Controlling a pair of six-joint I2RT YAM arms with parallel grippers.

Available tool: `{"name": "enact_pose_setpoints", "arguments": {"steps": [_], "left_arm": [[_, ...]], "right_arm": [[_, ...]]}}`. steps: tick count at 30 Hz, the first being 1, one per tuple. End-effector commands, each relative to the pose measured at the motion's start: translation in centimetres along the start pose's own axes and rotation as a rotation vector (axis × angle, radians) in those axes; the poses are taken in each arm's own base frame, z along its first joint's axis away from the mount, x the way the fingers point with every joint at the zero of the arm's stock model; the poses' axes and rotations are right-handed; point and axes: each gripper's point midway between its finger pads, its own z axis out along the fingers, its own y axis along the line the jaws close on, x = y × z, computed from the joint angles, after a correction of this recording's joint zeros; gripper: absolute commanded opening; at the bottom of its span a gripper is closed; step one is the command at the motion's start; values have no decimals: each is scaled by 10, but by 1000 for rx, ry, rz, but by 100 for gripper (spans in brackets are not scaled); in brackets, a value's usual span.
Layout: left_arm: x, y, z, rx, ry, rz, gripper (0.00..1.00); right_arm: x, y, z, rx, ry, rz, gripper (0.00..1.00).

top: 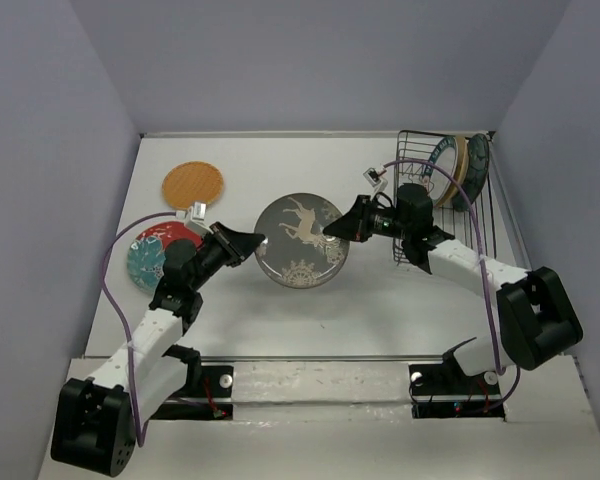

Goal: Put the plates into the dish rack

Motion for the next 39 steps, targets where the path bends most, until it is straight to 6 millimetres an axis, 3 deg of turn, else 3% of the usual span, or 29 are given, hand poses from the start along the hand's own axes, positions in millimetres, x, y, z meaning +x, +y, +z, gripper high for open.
{"name": "enact_pose_setpoints", "arguments": {"steps": [1, 5, 6, 9, 10, 11, 12, 14, 15, 17, 18, 19, 20, 21, 23, 24, 28, 34, 39], "left_arm": [[-24, -75, -7, 261, -30, 81, 15], [-28, -77, -9, 226, 3, 222, 43], [-39, -88, -11, 225, -15, 265, 49], [-55, -88, -22, 115, -34, 400, 71], [-53, -79, -26, 59, -9, 412, 86], [-62, -85, -33, 46, -40, 453, 99], [-69, -80, -36, 3, -62, 504, 99], [-70, -74, -42, -40, -64, 542, 99], [-70, -62, -44, -88, -66, 564, 99], [-70, -47, -47, -146, -77, 576, 99], [-65, -32, -47, -189, -72, 574, 99], [-63, -27, -48, -202, -62, 578, 99], [-60, -26, -47, -200, -51, 575, 99], [-57, -30, -47, -175, -38, 576, 99], [-56, -32, -47, -162, -38, 579, 99], [-56, -32, -47, -160, -38, 580, 99], [-52, -37, -49, -135, -32, 588, 99], [-46, -41, -51, -120, -23, 602, 99], [-46, -40, -51, -120, -21, 602, 99]], "right_arm": [[-1, 74, -6, -315, 33, -94, 7], [-34, 89, -19, -281, -60, -128, 7], [-54, 84, -27, -216, -117, -152, 7], [-86, 63, -43, -24, -212, -160, 7], [-104, 57, -53, 29, -258, -190, 7], [-115, 54, -59, 68, -285, -199, 7], [-123, 40, -67, 167, -312, -181, 7], [-158, 37, -87, 293, -391, -255, 7], [-164, 11, -103, 478, -409, -260, 7], [-194, 9, -130, 630, -495, -299, 7], [-203, -11, -155, 812, -541, -291, 7], [-210, -20, -168, 910, -551, -317, 7], [-222, -18, -182, 982, -588, -333, 7], [-228, -28, -208, 1137, -632, -336, 7], [-237, -37, -236, 1321, -641, -386, 7], [-245, -47, -260, 1459, -667, -377, 7], [-261, -66, -281, 1598, -630, -414, 7], [-288, -99, -271, 1716, -542, -484, 7], [-293, -122, -257, 1721, -489, -499, 7]]}}
